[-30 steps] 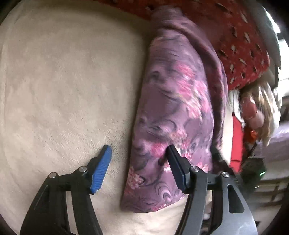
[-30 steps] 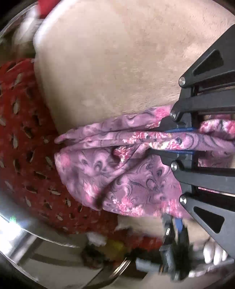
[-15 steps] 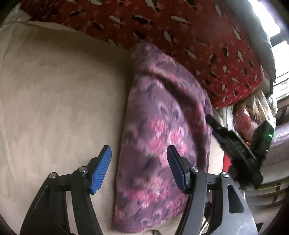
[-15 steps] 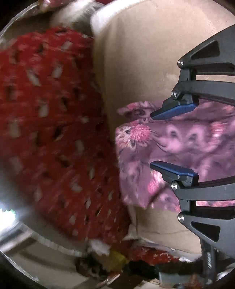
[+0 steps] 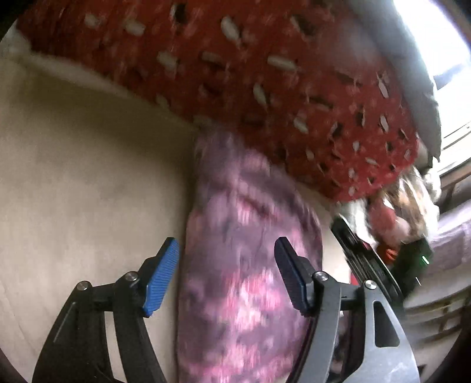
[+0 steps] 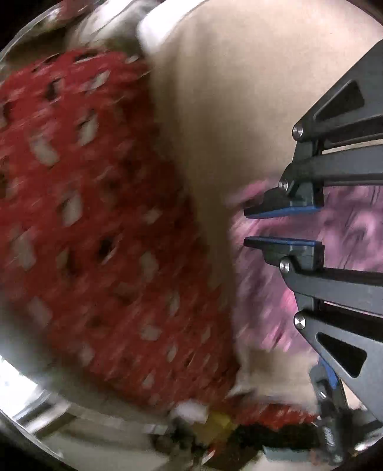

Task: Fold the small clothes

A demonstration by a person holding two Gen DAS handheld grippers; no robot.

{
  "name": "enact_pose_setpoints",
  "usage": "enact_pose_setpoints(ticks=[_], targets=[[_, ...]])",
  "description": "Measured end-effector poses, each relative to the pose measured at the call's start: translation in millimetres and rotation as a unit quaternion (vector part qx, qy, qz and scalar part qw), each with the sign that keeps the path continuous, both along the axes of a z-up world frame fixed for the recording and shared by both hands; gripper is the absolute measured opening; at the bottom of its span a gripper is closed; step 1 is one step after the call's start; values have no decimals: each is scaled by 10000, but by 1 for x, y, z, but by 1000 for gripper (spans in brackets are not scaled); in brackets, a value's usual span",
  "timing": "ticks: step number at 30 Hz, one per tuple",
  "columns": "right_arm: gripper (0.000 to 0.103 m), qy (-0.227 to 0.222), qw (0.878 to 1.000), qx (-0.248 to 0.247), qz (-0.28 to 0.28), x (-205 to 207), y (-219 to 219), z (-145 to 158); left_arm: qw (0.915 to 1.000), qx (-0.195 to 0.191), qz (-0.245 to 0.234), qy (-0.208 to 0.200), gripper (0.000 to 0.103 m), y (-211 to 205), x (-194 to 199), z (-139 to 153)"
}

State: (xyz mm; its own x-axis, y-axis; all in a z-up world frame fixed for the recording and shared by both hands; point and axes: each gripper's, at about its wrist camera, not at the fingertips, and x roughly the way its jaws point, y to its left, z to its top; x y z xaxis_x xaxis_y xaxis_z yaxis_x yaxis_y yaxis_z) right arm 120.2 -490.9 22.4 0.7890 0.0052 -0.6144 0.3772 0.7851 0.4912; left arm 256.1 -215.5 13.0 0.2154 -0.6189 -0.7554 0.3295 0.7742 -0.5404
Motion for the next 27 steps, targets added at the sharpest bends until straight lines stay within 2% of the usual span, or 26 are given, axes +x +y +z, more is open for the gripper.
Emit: enact_pose_setpoints(ticks=[1, 4, 6, 7, 8, 9, 10, 12, 14, 15, 18, 20, 21, 23, 24, 25, 27], targets=[[15, -112, 9998, -53, 158, 3, 4, 6, 9999, 127, 22, -84, 67, -10, 9, 2], [15, 5, 9977, -348, 577, 17, 20, 5, 9985, 540, 46, -26, 67, -30, 26, -12], [13, 328, 9958, -564, 648, 31, 25, -8, 9960, 884, 110, 114, 67, -34, 34, -33], [7, 745, 9935, -671, 541, 39, 23, -24, 9937, 1046, 132, 368, 68, -38, 42, -50], [4, 1055, 9909, -690, 479, 45, 21, -36, 9938, 992, 207, 466, 71, -38, 46, -58], [1, 1082, 9921, -495, 395, 47, 13, -51, 9948, 874, 320, 421, 72, -36, 47, -57], [0, 928, 9947, -319, 304, 45, 6, -51, 9946, 874, 357, 421, 72, -36, 49, -54], [0, 916, 9953, -40, 321, 44, -3, -53, 9945, 830, 321, 550, 70, -34, 51, -51], [0, 828, 9959, 115, 347, 33, -7, -45, 9963, 534, 214, 641, 67, -17, 42, -43], [10, 737, 9965, 104, 375, 25, -6, -38, 9973, 354, 138, 636, 67, -6, 31, -38], [10, 104, 9963, -344, 779, -3, 14, -11, 9990, -23, 112, 438, 67, 20, -9, -33], [12, 11, 9949, -388, 933, -16, 22, -10, 9988, 170, 127, 446, 68, 18, -26, -46], [18, 242, 9939, -473, 963, -20, 28, -23, 9983, 326, 57, 482, 69, 13, -33, -57], [17, 789, 9903, -546, 1003, -11, 35, -44, 9982, 564, 26, 180, 69, 11, -42, -48], [17, 639, 9930, -516, 844, -17, 34, -38, 9977, 655, -36, 175, 68, 13, -49, -39], [23, 702, 9938, -452, 732, -19, 34, -30, 9982, 581, -56, 150, 68, 16, -54, -32], [22, 382, 9962, -328, 712, -35, 40, -11, 9989, 464, -10, -39, 68, 29, -70, -18]])
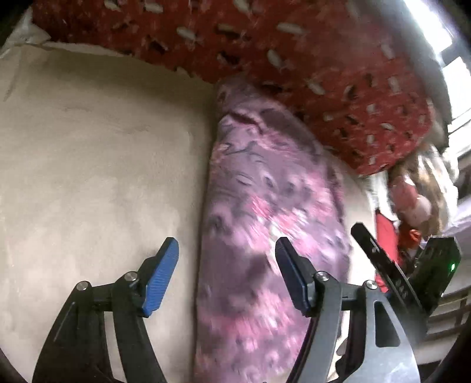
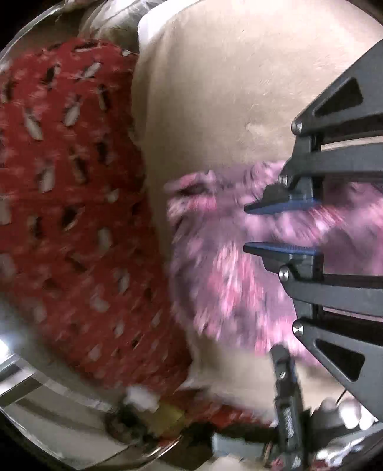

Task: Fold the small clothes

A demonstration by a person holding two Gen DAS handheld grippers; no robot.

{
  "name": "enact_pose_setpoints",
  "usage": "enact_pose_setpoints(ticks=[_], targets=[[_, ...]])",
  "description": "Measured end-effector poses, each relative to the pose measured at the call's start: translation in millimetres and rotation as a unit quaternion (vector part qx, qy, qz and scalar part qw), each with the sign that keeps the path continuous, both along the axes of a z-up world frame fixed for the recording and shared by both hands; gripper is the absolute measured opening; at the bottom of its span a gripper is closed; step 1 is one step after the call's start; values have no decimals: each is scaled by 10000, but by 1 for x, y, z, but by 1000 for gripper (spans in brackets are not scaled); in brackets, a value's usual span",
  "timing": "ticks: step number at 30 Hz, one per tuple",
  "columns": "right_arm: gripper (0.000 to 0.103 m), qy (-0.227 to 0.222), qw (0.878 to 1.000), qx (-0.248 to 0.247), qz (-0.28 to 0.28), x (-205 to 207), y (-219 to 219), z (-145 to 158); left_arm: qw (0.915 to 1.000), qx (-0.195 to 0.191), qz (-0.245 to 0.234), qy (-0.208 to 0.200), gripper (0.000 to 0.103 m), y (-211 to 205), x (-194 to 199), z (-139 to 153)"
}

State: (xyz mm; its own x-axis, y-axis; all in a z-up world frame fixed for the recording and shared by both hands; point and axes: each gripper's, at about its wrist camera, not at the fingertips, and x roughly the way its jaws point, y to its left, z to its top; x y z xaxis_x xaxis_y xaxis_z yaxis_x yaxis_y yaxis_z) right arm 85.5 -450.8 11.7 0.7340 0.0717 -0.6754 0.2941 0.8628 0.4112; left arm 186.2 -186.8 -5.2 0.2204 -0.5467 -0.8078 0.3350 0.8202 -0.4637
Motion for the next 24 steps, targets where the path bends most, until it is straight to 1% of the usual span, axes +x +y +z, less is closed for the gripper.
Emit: enact_pose_setpoints(ticks=[1, 2, 3, 4, 5, 6, 7, 8, 9, 10, 11, 12, 13, 15, 16, 17, 19, 20, 21, 22, 24], targets=[[22, -211, 9997, -3, 129, -11, 8, 8, 9999, 30, 43, -94, 68, 3, -8, 1], [22, -233, 9996, -63, 177, -18, 14, 9, 9997, 165, 72, -142, 68, 4, -15, -2], [23, -114, 9994, -209, 240, -24, 22, 4, 9995, 298, 61, -125, 68, 2, -17, -8], [24, 238, 9982, -430, 333, -24, 29, -10, 9986, 519, 17, -15, 69, -3, -19, -21], [24, 610, 9952, -641, 409, -27, 31, -25, 9979, 626, 7, 153, 70, -6, -21, -31], [24, 530, 9949, -756, 413, -30, 32, -27, 9979, 607, 45, 208, 70, -3, -25, -33], [23, 514, 9955, -726, 324, -33, 31, -21, 9980, 609, 58, 174, 69, -2, -28, -28], [24, 595, 9964, -576, 191, -34, 29, -13, 9980, 619, 55, 128, 69, 0, -33, -23], [26, 504, 9977, -445, 131, -39, 28, -6, 9980, 621, 46, 79, 69, 1, -38, -18], [25, 192, 9993, -273, 143, -50, 27, 4, 9978, 657, 28, 55, 69, 0, -40, -17], [25, 58, 9995, -258, 159, -62, 27, 8, 9973, 730, 11, 45, 69, -2, -42, -18], [29, 20, 9993, -341, 143, -70, 28, 9, 9966, 816, 12, 60, 69, -3, -43, -21], [33, 205, 9989, -407, 134, -73, 29, 1, 9961, 873, 37, 138, 69, -2, -44, -26], [34, 867, 9954, -373, 156, -69, 24, -26, 9961, 849, 88, 224, 69, 0, -46, -29], [34, 932, 9950, -321, 154, -82, 20, -31, 9961, 857, 88, 207, 69, 1, -47, -28], [34, 714, 9972, -195, 107, -92, 15, -27, 9959, 884, 63, 168, 69, 2, -50, -29], [34, 740, 9971, 188, 43, -93, 8, -21, 9952, 971, 20, 116, 69, 1, -55, -31], [34, 705, 9971, 290, 15, -94, 4, -19, 9952, 971, 23, 123, 69, 0, -55, -32], [35, 640, 9973, 369, -27, -95, 2, -17, 9953, 960, 33, 132, 69, 0, -55, -32], [38, 594, 9974, 394, -72, -98, -2, -13, 9953, 955, 31, 148, 69, 1, -56, -32], [40, 511, 9978, 395, -173, -99, -8, -8, 9953, 946, 9, 197, 69, -2, -52, -33]])
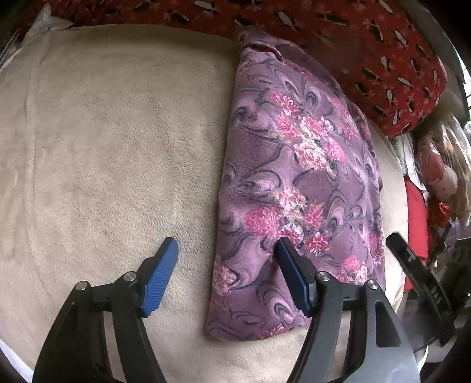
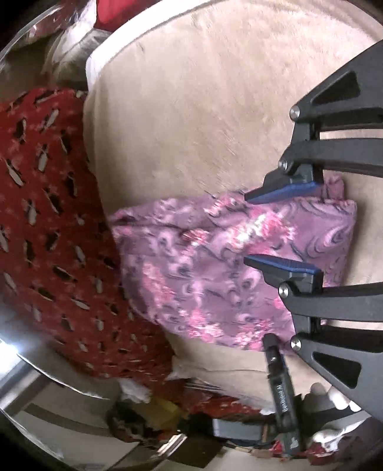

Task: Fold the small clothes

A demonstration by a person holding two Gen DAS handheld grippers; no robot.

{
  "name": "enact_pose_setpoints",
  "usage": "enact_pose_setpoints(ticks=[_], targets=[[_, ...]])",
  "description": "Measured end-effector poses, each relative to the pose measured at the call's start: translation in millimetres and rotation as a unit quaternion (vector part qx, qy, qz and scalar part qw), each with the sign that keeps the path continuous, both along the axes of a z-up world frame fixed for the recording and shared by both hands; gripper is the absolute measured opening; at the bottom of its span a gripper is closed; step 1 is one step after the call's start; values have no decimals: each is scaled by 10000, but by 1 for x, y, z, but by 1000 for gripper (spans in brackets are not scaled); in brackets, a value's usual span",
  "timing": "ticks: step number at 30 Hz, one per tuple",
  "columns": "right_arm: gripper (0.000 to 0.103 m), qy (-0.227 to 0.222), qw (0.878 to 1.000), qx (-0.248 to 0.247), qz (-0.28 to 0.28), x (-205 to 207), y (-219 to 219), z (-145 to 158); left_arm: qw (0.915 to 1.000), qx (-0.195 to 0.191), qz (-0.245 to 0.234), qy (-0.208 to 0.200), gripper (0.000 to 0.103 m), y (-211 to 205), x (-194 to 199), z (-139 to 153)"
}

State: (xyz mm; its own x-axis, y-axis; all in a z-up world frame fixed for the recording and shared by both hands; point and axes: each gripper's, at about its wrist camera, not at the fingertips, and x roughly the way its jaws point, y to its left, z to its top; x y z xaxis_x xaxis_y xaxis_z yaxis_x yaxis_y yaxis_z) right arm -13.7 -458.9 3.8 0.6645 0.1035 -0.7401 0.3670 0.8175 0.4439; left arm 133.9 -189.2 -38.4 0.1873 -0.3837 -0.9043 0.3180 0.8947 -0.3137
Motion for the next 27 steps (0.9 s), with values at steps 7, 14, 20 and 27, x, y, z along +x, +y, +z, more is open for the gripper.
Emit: enact_pose_setpoints(ticks=[7, 14, 20, 27], targets=[[61, -309, 9981, 439, -314, 14, -26, -6, 9883, -1361, 196, 666, 69, 26, 42, 11], [62, -529, 9936, 967, -231, 50, -35, -41, 9757, -1723, -66, 1352, 74, -2, 57, -16], [53, -375, 9968, 494, 510, 89, -8, -35, 9820, -1580, 85, 1034, 41, -16, 53, -7], [29, -423, 9969, -273, 597, 83, 26, 5, 9892, -1363, -55, 538, 28, -4, 31, 24]])
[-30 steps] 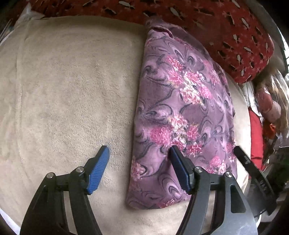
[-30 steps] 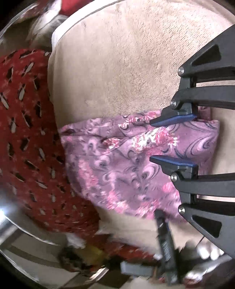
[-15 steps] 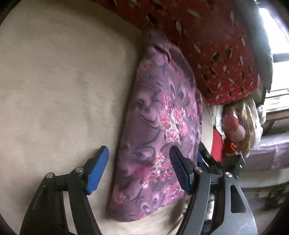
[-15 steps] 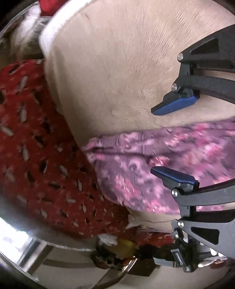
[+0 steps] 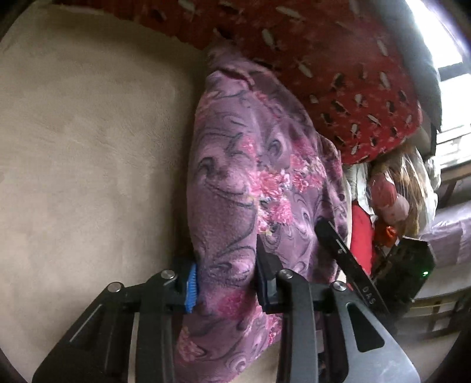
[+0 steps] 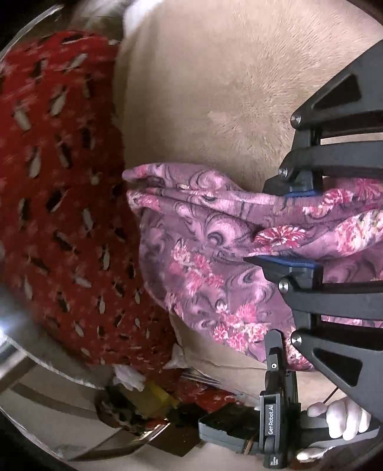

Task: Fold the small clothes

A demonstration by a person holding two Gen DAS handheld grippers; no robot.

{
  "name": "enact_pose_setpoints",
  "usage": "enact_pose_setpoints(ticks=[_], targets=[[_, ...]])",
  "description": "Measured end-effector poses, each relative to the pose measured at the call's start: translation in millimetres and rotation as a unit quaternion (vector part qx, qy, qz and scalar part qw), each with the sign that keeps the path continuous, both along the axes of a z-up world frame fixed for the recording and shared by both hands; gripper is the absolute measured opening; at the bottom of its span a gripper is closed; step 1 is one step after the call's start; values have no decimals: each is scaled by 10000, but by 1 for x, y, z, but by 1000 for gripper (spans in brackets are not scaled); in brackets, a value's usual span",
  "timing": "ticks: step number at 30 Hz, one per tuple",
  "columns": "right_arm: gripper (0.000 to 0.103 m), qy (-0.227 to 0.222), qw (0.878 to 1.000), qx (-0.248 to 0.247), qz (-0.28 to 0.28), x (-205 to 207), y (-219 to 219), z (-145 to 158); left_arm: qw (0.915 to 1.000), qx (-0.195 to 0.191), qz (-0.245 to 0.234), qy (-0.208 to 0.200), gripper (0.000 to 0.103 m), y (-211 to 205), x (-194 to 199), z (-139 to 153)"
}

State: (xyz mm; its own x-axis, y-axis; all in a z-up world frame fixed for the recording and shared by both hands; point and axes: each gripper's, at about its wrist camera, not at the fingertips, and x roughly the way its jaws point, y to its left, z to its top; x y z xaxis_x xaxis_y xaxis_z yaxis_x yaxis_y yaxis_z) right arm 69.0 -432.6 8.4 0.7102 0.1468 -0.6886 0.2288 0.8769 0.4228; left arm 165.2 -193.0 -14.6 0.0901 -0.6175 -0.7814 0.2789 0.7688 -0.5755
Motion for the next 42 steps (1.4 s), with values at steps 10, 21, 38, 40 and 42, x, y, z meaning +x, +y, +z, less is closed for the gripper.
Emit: enact_pose_setpoints(ticks=[10, 21, 38, 40, 42], targets=[[29, -404, 9980, 178, 448, -38, 66, 41, 9991, -52, 145, -399, 28, 79, -43, 38], [30, 148, 9959, 380, 813, -60, 114, 3, 9989, 279, 270, 276, 32, 127, -75, -21], [34, -144, 9941, -396, 995, -13, 121, 27, 9844, 1103, -165, -1360, 41, 59, -1, 24], [31, -143, 9932, -582, 998, 3, 122, 23, 9760, 1505, -198, -1559, 41, 44, 17, 13], [30, -30, 9940, -656, 870, 10, 113, 10, 9711, 1857, -118, -1496, 42, 32, 36, -6]])
